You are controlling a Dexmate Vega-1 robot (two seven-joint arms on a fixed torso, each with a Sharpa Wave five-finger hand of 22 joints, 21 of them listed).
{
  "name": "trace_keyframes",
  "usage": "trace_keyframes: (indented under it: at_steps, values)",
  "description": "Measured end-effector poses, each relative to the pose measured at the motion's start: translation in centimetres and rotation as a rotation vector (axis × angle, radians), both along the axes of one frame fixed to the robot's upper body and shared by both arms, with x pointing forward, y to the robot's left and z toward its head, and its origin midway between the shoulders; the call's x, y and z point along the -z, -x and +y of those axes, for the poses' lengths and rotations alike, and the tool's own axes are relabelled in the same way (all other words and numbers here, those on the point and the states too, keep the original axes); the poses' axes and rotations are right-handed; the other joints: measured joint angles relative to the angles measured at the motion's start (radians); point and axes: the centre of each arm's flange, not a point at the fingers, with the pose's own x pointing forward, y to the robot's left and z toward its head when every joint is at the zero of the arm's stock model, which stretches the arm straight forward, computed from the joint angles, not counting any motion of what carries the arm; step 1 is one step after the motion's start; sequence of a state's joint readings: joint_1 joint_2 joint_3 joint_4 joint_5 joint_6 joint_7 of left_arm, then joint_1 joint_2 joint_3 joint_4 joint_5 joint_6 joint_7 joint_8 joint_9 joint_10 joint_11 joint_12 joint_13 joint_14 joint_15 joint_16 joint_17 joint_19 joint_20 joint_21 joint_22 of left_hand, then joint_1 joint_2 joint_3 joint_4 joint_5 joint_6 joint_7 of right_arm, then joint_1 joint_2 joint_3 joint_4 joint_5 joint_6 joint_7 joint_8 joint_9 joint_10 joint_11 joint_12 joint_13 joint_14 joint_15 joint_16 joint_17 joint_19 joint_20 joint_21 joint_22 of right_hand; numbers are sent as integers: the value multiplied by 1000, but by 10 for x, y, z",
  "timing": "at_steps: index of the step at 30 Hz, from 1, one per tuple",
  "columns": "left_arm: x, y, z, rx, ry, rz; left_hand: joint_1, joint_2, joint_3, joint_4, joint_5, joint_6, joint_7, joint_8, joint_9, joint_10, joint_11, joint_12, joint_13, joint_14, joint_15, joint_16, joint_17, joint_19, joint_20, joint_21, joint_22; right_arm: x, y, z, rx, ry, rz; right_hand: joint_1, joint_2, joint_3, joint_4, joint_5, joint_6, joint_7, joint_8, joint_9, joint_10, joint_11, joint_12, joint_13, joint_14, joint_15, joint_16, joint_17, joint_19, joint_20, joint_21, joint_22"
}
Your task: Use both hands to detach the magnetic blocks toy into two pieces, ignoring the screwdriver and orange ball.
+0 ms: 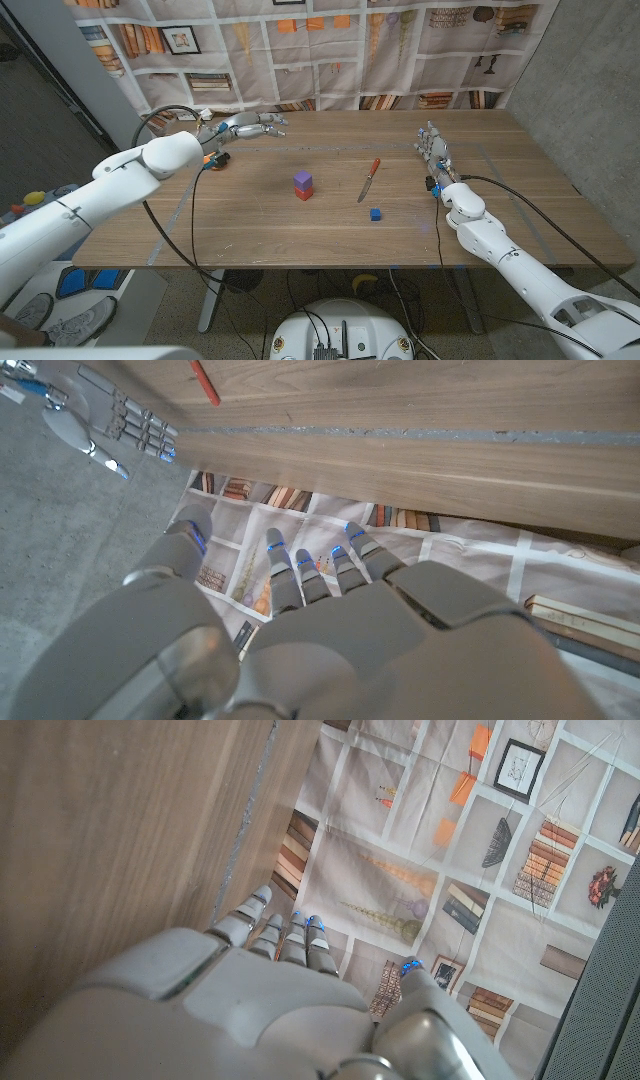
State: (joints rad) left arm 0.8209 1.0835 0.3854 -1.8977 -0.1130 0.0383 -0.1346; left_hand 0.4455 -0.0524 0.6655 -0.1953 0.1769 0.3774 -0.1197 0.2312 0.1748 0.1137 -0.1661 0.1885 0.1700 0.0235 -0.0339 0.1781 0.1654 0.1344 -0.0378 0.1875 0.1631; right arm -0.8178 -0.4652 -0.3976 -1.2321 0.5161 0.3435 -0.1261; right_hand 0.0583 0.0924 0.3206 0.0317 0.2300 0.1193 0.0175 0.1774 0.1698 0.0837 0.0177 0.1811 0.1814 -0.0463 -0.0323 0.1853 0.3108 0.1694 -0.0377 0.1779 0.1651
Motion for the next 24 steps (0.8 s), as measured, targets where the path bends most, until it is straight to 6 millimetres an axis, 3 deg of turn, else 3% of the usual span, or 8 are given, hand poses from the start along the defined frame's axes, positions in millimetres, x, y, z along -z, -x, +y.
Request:
trace_keyframes:
  at_steps: [12, 19, 24]
  values:
    - [-13, 9, -17, -62, -243, -91, 40, -32, -2, 2, 0, 6, -19, 0, 0, -5, -10, 0, 0, -3, 3, -5, 0, 2, 0, 0, 0, 0, -5, 1, 11, -11, -3, 0, 0, 0, 0, 0, -2, -2, 0, 0, 0, 0, 0, 0, 0, 0, 4, -9, 0, 0, 0, 0]
    - [-21, 10, -29, -79, -399, -153, 74, -66, -22, 7, 0, -26, -50, -19, 0, -21, -28, -8, 0, -25, 3, -5, 0, 2, 0, 0, 0, 1, -7, 1, 22, -21, -7, 0, 0, 10, -1, 0, -2, -2, 0, 0, 0, 0, 0, 0, 0, 0, 4, -9, 0, 0, 0, 0]
    - [-25, 9, -35, -87, -486, -182, 81, -74, -28, 12, 0, -31, -48, -19, 2, -38, -23, -8, 0, -46, 2, -5, 0, -1, -2, -8, 0, 3, -8, 1, 29, -29, -6, 0, 0, 10, -1, 0, -7, -7, 0, 0, 0, 0, 0, 0, 0, 0, 3, -14, 0, 0, 0, 0]
